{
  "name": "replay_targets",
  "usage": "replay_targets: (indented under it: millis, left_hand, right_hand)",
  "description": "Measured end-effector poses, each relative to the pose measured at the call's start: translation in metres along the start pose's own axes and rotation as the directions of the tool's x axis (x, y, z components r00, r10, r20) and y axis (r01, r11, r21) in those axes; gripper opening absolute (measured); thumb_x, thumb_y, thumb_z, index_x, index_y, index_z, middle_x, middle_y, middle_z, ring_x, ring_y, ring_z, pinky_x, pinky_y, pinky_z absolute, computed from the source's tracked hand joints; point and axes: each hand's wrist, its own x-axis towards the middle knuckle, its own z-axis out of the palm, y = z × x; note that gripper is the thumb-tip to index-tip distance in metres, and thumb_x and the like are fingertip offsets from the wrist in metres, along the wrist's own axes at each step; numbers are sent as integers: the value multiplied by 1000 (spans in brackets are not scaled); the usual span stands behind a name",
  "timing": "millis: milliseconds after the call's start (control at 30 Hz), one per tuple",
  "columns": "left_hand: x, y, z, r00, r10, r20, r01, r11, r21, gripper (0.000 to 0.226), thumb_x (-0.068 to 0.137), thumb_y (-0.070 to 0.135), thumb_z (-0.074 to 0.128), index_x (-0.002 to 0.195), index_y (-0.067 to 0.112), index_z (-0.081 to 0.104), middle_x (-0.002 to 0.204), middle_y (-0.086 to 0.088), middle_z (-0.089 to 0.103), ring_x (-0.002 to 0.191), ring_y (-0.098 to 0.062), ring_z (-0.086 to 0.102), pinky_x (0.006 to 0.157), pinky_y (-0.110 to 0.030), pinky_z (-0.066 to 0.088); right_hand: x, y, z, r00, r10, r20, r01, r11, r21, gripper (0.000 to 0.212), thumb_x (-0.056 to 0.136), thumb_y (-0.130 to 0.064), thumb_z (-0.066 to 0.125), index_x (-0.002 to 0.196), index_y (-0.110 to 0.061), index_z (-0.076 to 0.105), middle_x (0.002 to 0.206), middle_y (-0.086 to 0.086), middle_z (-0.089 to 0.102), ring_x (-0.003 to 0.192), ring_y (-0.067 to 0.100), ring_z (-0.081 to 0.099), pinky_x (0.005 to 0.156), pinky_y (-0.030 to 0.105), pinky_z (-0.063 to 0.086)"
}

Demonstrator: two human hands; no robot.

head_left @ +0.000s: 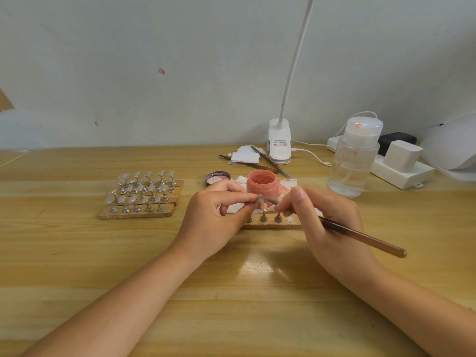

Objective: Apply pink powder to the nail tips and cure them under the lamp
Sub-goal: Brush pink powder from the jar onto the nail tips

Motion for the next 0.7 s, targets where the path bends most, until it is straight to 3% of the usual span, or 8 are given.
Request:
replay_targets:
  millis: [100,233,333,467,600,700]
  left_hand:
    - [0,-1,0,1000,-5,-5,5,1000,-3,36,73,-2,71,86,31,66,71,14,57,56,-4,38,53,-15,31]
    - [0,-1,1,1000,8,-1,-8,1000,1,32,73,-1,71,89,26,67,72,13,57,56,-4,38,53,-16,31]
    - [0,-1,1,1000,-2,-4,2,1000,-7,32,73,-2,71,90,25,67,73,13,58,56,-3,38,54,-17,32]
    - [0,-2,1,1000,-13,-10,13,1000,0,28,73,0,71,89,22,68,75,13,58,56,-4,38,55,-15,33]
    - [0,0,1,1000,-8,-13,8,1000,-4,30,73,0,71,88,25,68,75,14,59,56,-3,38,56,-17,33]
    - [0,0,0,1000,-3,-17,3,1000,-5,30,73,3,72,85,30,67,75,14,59,56,-4,38,56,-21,35]
  right_hand:
    - [-1,0,-1,1000,-1,9,1,999,43,49,92,-32,38,64,-3,65,61,1,63,59,11,59,56,30,48]
    - [0,-1,0,1000,-26,-14,26,999,-24,40,91,-32,40,68,-12,66,66,-9,63,66,6,59,59,17,45]
    - [-1,0,0,1000,-8,6,8,1000,18,47,91,-32,39,63,-5,64,61,-2,62,60,9,58,56,24,46]
    - [0,-1,0,999,-41,-25,40,999,-30,42,91,-31,39,67,-9,65,65,-11,61,65,5,59,59,17,45]
    - [-2,-1,-1,1000,-15,11,15,999,36,48,92,-33,39,63,-5,65,61,-2,63,60,10,59,55,29,47]
    - [-1,-2,0,999,-37,-18,37,999,-9,42,91,-32,39,68,-10,66,65,-8,63,64,7,60,58,20,47]
